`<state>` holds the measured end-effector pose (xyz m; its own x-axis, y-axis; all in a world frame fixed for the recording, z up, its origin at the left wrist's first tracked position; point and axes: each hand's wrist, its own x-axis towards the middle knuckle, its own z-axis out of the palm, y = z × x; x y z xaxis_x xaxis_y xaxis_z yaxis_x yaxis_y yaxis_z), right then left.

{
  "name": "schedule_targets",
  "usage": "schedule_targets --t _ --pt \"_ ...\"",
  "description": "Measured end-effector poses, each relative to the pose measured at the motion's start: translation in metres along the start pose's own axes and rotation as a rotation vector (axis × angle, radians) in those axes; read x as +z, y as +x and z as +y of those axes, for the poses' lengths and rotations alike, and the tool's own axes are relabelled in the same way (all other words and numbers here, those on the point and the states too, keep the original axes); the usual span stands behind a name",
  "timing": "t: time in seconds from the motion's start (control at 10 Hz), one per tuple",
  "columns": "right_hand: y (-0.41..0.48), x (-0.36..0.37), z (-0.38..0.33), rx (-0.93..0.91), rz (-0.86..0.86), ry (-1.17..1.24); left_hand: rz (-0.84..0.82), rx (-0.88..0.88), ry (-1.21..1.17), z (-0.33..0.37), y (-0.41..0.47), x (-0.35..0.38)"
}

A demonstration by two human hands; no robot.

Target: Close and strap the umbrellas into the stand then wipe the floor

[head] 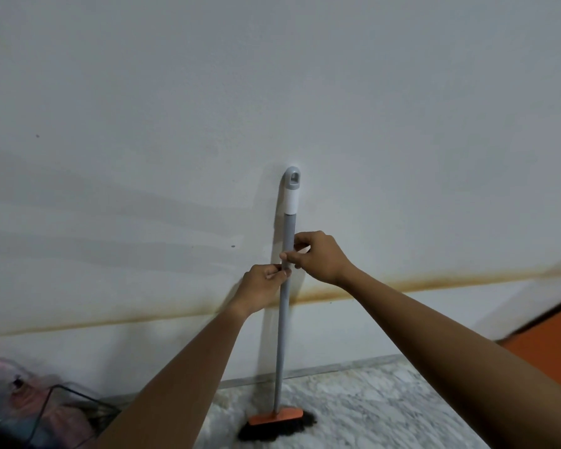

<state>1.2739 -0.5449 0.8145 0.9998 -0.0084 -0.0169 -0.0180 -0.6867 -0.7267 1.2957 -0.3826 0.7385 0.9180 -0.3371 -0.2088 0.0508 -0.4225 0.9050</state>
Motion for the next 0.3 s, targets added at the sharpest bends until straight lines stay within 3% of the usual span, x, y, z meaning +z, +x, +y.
schedule_targets --t 0.3 --pt "-0.071 -0.04 0.01 0.003 0.024 -0.007 0.075 -0.061 0.035 0.023 -0.064 0.013"
